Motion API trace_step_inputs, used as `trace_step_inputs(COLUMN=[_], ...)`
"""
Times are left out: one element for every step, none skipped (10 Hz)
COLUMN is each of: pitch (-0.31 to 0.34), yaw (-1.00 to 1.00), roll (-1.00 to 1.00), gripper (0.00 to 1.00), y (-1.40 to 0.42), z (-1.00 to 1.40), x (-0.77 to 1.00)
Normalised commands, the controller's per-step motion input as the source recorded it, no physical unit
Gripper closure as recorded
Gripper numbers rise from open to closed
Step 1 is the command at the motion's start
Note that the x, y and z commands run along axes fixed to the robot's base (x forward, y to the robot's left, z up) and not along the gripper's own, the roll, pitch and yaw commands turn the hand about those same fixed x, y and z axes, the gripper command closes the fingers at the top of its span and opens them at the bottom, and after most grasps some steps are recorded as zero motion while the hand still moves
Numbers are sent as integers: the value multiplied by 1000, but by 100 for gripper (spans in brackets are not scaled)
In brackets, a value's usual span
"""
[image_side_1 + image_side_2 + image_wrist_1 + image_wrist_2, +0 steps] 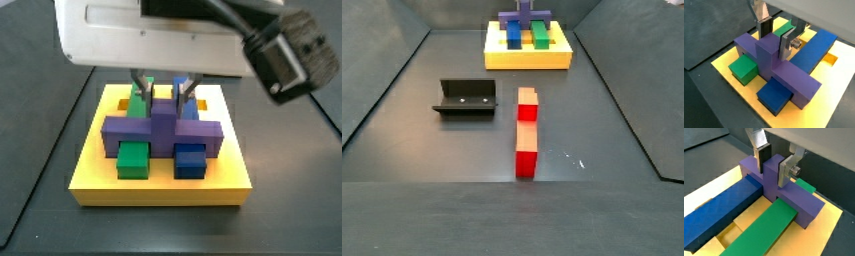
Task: Pick up the purple object. Move up. Move to above the board. Insert the purple object.
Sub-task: Insert the purple object.
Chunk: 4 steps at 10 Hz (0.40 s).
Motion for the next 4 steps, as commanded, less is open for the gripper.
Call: trace_step_inputs(pitch=[-171,-133,-43,0], yaw=[0,0,0,0], roll=[0,0,0,0], gripper=[100,100,100,100], y=[0,0,0,0], z=[-623,-566,-214,0], x=[-446,-289,-83,0])
